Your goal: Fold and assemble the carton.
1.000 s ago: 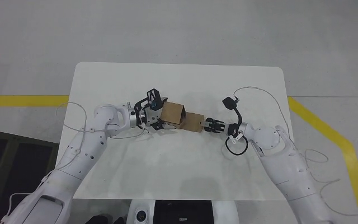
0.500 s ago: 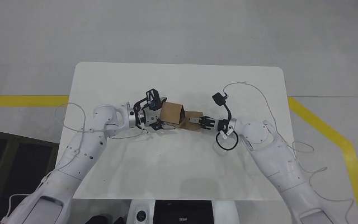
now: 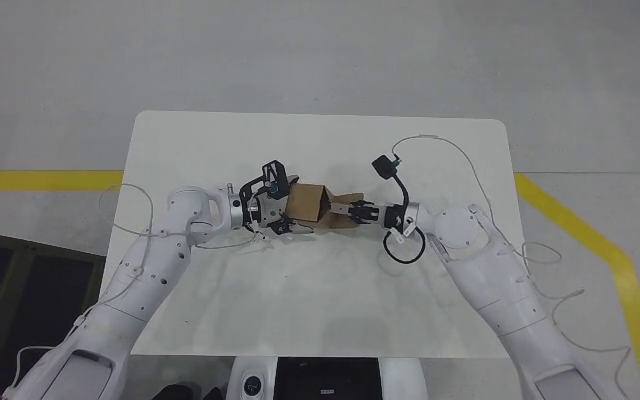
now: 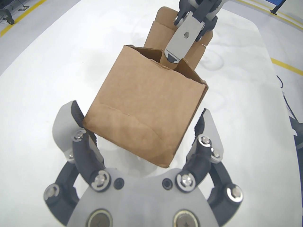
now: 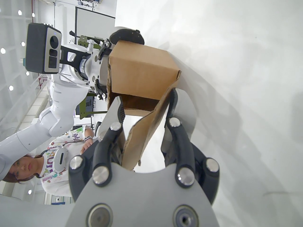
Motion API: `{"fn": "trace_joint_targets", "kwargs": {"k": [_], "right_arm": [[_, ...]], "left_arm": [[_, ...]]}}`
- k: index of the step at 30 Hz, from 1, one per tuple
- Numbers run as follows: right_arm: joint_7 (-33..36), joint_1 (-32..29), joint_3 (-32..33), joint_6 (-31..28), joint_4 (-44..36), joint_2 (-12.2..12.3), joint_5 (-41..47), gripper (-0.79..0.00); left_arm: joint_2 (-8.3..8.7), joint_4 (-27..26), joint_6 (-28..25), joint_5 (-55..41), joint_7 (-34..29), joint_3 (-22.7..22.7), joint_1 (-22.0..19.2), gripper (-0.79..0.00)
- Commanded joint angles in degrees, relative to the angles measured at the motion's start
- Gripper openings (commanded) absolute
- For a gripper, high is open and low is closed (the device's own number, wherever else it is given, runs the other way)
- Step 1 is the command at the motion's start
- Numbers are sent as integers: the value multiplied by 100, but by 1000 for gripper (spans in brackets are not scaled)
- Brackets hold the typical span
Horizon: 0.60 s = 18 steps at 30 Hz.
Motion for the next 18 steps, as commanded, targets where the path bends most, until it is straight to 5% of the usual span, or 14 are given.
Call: {"fn": "trace_joint_targets", "kwargs": {"k": [1, 7, 13, 14, 18], "right_arm": [[6, 44, -40, -12, 23, -13, 5, -428], [-42, 133, -106, 14, 56, -37, -59, -394], [87, 17, 149, 69, -58, 41, -26, -126], [114, -24, 195, 78, -100, 56, 2, -28], [216, -184, 374, 126, -315, 117, 46, 0]], "left_arm": [[-2, 3, -11, 4, -5, 1, -4, 0], [-7, 18, -40, -1, -35, 2, -15, 0], [-6, 36, -63, 10, -58, -13, -22, 0], [-7, 37, -68, 4, -54, -14, -21, 0], [-10, 43, -83, 6, -59, -12, -28, 0]]}}
